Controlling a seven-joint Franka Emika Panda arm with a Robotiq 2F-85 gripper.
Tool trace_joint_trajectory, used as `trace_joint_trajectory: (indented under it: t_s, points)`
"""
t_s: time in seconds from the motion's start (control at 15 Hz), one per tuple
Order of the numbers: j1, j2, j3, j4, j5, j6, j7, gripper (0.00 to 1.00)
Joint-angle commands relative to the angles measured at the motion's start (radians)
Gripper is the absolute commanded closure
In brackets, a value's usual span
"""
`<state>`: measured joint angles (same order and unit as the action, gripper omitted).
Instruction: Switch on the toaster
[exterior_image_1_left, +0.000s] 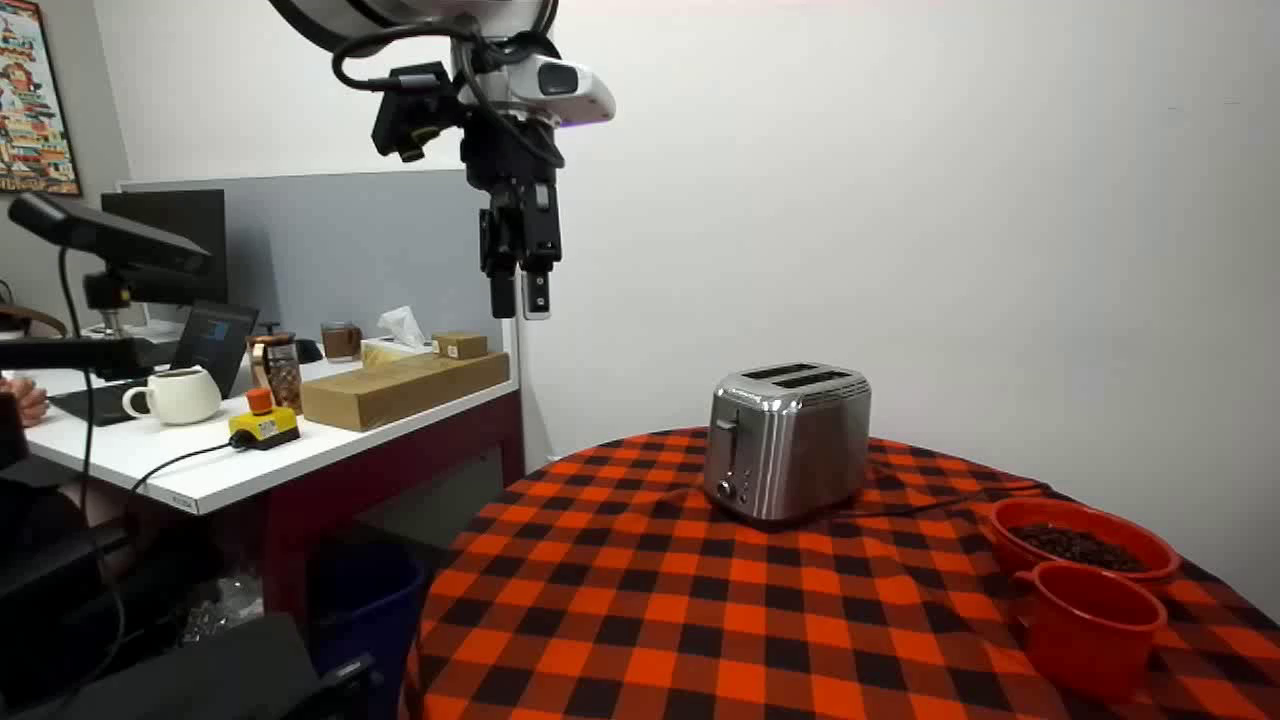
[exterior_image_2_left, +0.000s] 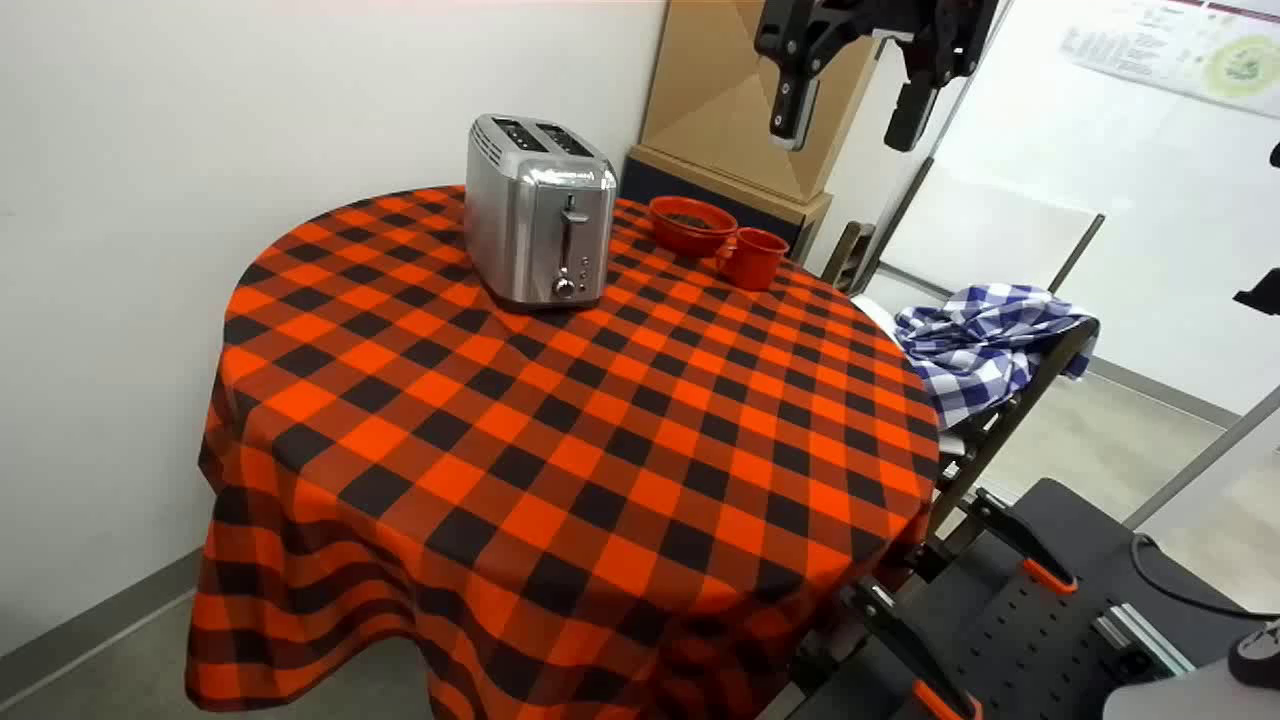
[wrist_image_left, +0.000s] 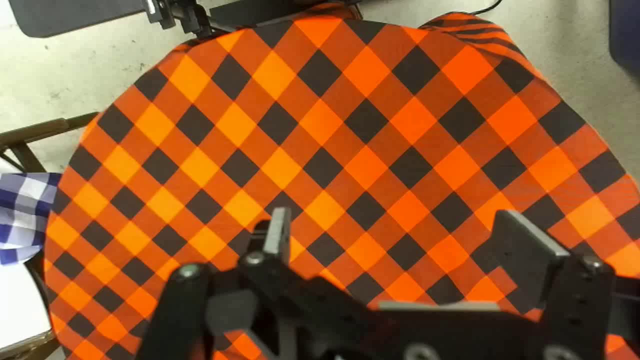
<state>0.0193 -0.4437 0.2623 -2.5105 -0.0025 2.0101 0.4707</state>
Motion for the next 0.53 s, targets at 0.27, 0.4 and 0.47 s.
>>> trace_joint_trajectory:
  t_s: [0.27,0.4,0.47]
  points:
    - [0.007,0.117,-0.004,0.098,-0.088,0.033,-0.022,0.00]
    - [0.006,0.175,-0.007,0.154,-0.115,0.051,-0.012,0.00]
    - [0.008,0.208,-0.012,0.183,-0.128,0.064,-0.016,0.00]
